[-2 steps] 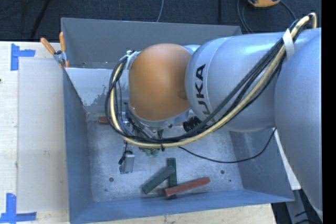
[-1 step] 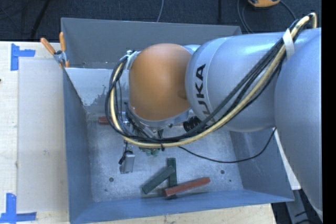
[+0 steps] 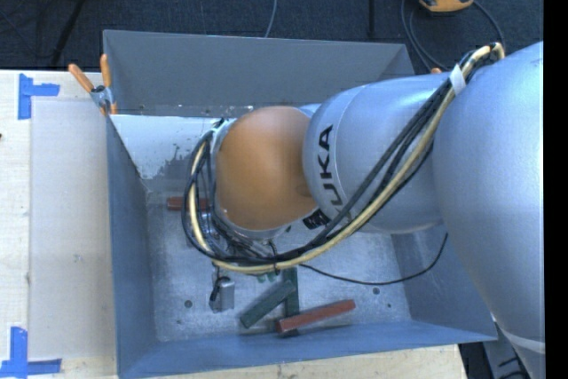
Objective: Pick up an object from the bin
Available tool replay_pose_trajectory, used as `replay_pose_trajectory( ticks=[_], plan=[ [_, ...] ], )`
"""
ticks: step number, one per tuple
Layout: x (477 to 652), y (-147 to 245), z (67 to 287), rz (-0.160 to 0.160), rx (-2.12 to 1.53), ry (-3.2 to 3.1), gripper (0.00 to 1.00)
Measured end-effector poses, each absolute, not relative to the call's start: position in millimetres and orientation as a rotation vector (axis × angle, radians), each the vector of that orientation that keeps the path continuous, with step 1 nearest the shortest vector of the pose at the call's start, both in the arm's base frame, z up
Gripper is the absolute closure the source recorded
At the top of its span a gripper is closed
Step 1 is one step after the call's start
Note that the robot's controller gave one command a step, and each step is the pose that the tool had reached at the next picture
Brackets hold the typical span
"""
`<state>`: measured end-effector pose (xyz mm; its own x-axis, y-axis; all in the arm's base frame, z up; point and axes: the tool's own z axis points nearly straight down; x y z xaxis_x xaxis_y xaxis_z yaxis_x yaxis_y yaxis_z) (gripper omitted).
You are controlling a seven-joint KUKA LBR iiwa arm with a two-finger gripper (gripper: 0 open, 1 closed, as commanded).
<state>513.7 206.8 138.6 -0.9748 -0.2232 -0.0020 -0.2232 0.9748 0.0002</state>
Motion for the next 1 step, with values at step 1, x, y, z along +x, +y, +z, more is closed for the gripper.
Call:
replay_pose_trajectory(
  ticks=[1],
  plan=[
    [494.0,155.0,140.5,0.000,-0.387,3.126,0.00]
  ],
)
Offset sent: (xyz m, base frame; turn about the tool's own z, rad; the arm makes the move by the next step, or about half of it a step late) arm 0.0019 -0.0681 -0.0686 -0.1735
